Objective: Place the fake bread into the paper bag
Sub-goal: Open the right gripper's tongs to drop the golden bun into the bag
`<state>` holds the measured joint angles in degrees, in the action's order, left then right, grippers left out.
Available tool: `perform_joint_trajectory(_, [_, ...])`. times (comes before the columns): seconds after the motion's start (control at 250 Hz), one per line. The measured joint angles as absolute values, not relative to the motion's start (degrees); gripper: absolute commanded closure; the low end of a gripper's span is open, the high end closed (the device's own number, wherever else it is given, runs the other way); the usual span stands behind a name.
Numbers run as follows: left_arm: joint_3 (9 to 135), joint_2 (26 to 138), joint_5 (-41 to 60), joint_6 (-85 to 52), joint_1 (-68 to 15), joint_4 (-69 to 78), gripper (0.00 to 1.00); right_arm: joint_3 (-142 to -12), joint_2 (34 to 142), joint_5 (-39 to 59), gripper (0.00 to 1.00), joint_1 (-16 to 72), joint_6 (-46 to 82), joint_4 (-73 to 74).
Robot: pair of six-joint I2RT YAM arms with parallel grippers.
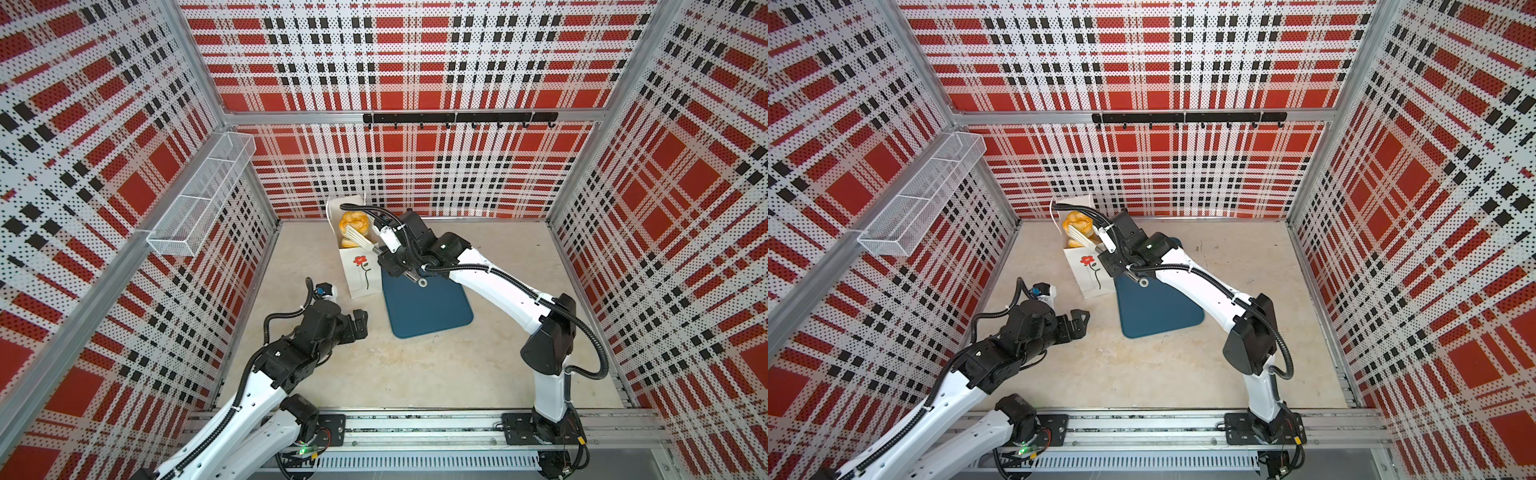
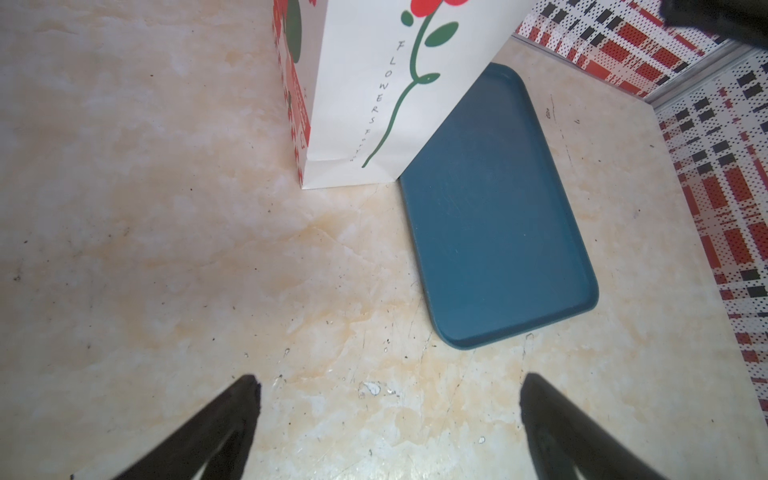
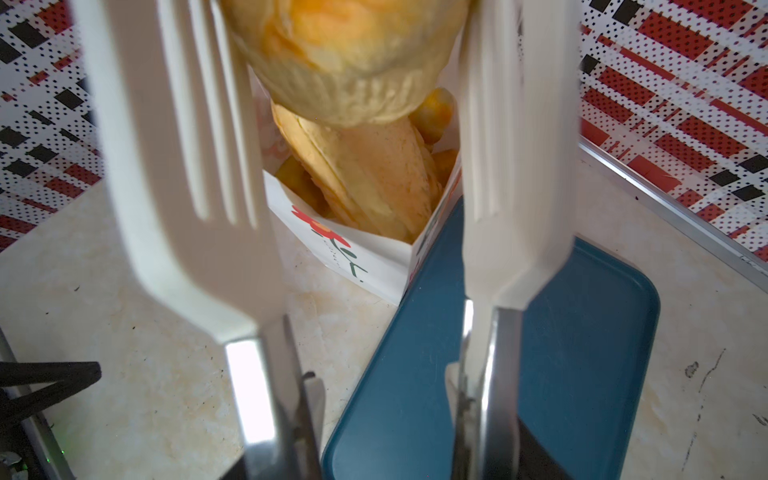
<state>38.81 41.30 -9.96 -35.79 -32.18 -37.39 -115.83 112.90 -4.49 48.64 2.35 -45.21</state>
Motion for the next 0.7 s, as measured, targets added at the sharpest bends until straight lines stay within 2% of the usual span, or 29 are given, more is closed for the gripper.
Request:
perform_joint_trajectory(0.436, [38.76, 40.4, -10.11, -35.77, -31.83, -38.11, 0.01, -115.72, 112.38, -6.5, 0.36, 48.9, 1.5, -46.81])
perform_joint_trajectory(0.7, [38.17, 38.17, -10.59, -35.7, -29.15, -38.7, 0.01, -101.03, 100.82, -11.92, 0.34, 48.9, 0.8, -44.69])
